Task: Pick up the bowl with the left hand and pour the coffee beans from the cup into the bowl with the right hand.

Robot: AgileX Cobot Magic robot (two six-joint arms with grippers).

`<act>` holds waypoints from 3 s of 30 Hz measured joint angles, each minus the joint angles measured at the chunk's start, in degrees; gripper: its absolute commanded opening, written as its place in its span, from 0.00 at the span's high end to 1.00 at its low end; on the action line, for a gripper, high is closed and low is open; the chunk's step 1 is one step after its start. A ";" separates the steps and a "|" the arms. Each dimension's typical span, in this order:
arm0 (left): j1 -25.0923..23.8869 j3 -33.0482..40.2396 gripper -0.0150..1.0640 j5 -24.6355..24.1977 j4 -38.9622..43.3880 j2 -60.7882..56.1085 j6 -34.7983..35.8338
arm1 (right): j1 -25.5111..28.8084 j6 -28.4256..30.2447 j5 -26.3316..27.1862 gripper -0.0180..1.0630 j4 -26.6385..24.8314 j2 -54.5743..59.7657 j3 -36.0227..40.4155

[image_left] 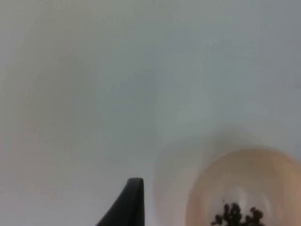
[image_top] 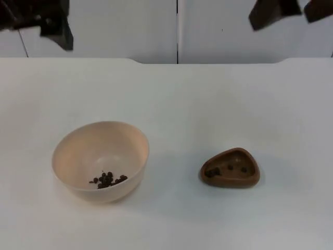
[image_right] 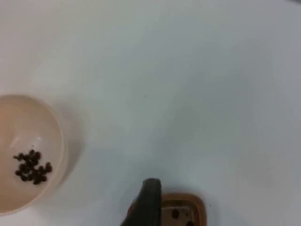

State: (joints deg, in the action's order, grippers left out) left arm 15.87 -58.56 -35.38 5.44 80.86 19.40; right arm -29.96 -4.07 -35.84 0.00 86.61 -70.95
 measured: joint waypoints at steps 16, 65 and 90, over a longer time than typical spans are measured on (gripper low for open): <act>0.00 0.00 0.01 -6.31 -0.11 -17.87 -1.81 | 0.00 3.46 -3.43 0.24 -0.41 -18.66 6.05; 0.00 24.70 0.01 -17.92 2.27 -77.71 -8.54 | 0.00 4.07 -20.45 0.24 0.00 -79.91 38.88; 0.00 29.82 0.01 -26.64 4.00 -80.60 -11.75 | 0.00 4.07 -26.12 0.24 3.54 -86.36 41.46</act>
State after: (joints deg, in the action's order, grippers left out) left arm 15.87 -28.74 -62.01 9.44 0.26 7.65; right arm -29.96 0.00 -61.97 3.54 0.25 -29.49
